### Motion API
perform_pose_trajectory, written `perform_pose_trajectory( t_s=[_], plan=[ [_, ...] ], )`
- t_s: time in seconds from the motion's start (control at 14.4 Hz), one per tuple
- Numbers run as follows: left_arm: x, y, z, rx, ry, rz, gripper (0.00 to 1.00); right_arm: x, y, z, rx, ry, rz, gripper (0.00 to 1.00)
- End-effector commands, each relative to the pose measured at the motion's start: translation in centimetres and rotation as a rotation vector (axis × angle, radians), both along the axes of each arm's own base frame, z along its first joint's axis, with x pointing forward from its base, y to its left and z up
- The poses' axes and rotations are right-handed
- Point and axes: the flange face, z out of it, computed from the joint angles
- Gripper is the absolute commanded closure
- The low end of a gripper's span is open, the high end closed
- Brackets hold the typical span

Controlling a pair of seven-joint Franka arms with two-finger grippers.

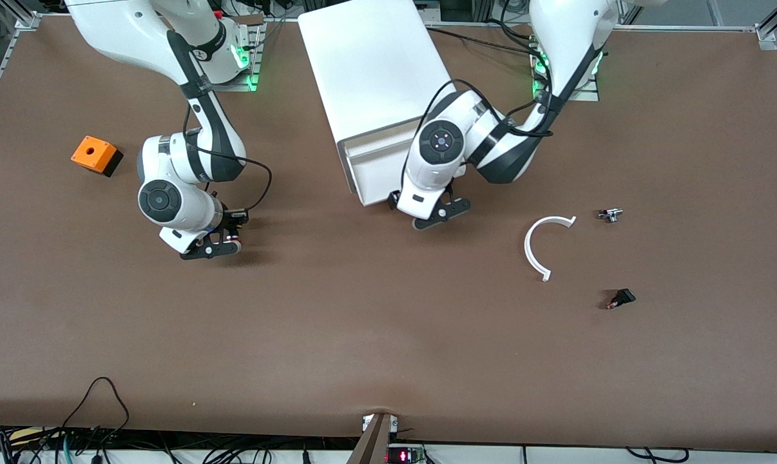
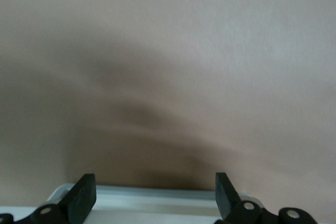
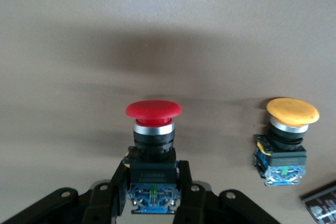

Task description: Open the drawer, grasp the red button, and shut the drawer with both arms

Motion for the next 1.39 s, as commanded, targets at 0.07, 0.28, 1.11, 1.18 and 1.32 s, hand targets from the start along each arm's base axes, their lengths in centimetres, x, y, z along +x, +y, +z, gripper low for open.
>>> perform_pose_trajectory(
  t_s=[0.07, 0.28, 1.11, 1.18, 1.32],
  plan=[
    [-1.8, -1.6, -0.6, -0.010, 0.062, -0.033, 0.00, -0.5, -0.1, -1.8, 0.006, -0.011, -0.017, 0.72],
    [-2.8, -2.2, -0.8, -0.005, 0.090, -0.048, 0.00, -0.6, 0.1, -2.0, 0.007, -0.015, -0.012, 0.72],
    [-4.4, -2.8, -1.2, -0.102, 0.244, -0.129, 0.00, 3.1, 2.4, 6.0, 0.032, -0.035, 0.013, 0.00],
    [-4.3, -2.7, -1.1, -0.103, 0.243, -0.126, 0.00, 3.7, 2.6, 7.4, 0.031, -0.030, 0.015, 0.00],
    [-3.6, -2.4, -0.6, -0.110, 0.234, -0.117, 0.00, 4.8, 2.9, 10.2, 0.031, -0.030, 0.017, 0.00]
  ],
)
